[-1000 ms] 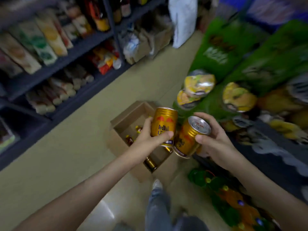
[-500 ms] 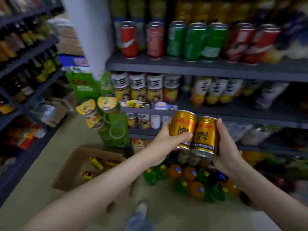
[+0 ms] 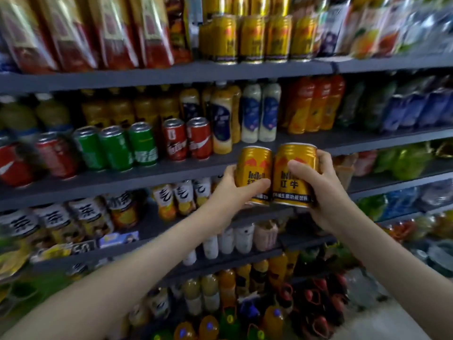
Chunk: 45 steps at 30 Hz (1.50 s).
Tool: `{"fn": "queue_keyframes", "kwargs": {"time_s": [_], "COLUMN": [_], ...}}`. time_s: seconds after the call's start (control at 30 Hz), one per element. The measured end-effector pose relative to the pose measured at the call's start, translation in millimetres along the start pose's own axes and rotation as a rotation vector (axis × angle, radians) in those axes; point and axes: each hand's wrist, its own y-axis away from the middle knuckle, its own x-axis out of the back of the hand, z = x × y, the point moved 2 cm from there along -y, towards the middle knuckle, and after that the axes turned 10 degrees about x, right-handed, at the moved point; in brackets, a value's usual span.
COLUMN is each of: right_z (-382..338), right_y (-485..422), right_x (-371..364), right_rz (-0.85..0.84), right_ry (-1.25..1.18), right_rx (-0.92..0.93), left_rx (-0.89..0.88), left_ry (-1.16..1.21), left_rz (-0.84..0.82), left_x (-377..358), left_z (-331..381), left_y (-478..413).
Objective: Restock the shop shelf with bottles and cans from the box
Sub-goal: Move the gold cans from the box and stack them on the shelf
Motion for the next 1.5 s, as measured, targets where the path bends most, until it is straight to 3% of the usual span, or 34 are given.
{"fn": "queue_keyframes", "kwargs": {"time_s": [0.2,0.37,0.53,0.73,1.03,1.2,1.5], "right_z": [-80,-141,-186,-228,-227,-208,-187], "right_y": [-83,-143,-204,-294,-382,-411,-444], "right_x": [22,32,31,24,-32,-69,-92], "right_rz": [-0.079,-0.134,-0.158,-0.361,-0.592,-0.589,-0.544], "right_ry": [-0.023,0.008,0.077,0.095,0.346,0.306,0.442], "right_rx": [0.253,0.374,0.523,0.532,0.504,0.430,0.412], "left_rx": [-0.223,-0.302,-0.465,-0.642,-0.626,-0.650,-0.638], "left_ry": [-0.100,-0.167,-0.101,-0.006,-0.040,-0.058,-0.093], "left_rz": [0.005,0.004,0.243,0.359,0.668,0.761,0.739], "left_x": [-30,-36,-29,-20,-1,18,42], "left_z": [107,182,237,284,312,313,307], "left_y": [-59,-79,-82,-86,-106,-105,-116]}}
